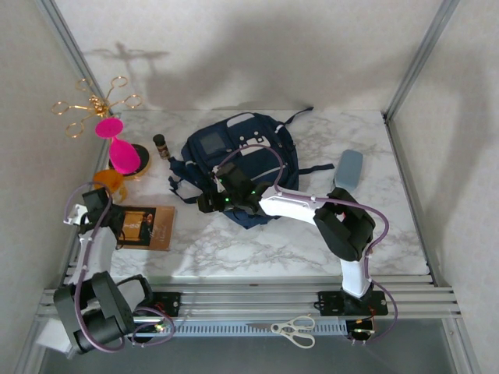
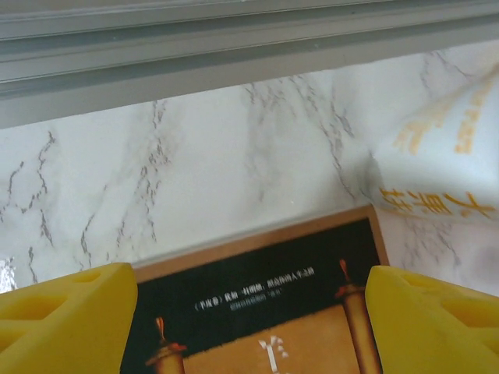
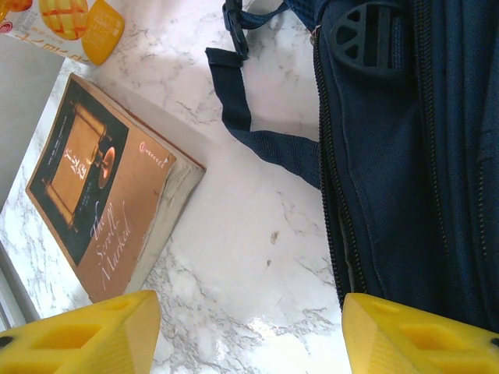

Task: Pack the student bag

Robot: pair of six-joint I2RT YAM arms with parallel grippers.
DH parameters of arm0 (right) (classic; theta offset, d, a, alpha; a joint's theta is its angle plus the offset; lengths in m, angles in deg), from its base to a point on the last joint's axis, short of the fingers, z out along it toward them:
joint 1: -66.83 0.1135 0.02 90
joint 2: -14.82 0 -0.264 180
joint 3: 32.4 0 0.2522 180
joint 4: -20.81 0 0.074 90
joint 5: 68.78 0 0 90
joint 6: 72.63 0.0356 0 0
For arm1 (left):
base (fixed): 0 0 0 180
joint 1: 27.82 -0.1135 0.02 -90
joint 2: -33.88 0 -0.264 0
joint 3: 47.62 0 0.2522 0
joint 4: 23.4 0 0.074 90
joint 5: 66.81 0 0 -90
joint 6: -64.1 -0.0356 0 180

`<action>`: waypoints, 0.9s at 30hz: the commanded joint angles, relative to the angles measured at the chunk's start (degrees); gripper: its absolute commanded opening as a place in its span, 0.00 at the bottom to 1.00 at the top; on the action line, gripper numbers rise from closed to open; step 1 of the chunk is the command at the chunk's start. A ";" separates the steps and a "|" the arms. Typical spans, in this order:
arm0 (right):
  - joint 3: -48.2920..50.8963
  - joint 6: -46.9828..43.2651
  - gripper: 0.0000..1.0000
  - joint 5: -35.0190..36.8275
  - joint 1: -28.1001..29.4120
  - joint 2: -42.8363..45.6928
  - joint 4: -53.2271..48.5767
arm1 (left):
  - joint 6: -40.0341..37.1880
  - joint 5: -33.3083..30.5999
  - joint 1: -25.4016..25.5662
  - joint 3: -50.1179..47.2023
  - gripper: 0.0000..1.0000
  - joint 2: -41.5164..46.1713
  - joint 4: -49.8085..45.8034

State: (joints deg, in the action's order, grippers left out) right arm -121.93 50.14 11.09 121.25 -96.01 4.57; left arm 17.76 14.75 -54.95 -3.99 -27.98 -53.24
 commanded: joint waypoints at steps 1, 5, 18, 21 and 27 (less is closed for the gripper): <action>-1.25 -0.46 0.64 0.89 0.10 -0.18 -0.71 | -0.96 0.77 -2.12 0.09 0.75 -2.91 5.72; -1.02 -0.27 0.64 1.41 0.15 -0.29 -1.12 | -2.58 1.12 -2.31 2.12 0.73 -8.85 7.61; -0.41 -0.11 0.69 1.82 -0.66 -0.88 -1.36 | -8.49 12.29 1.70 0.03 0.60 -15.83 9.83; -1.57 -0.56 0.71 1.45 -0.87 -1.60 -1.92 | -8.04 14.00 4.22 -2.24 0.58 -14.56 10.56; -3.77 -0.74 0.76 -0.19 -1.02 -3.57 -2.11 | -7.37 13.31 12.09 -4.03 0.56 -12.11 10.17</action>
State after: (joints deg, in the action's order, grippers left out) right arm -123.42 49.75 11.97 120.66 -98.13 3.15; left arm 10.09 23.95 -46.43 -5.67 -40.77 -40.38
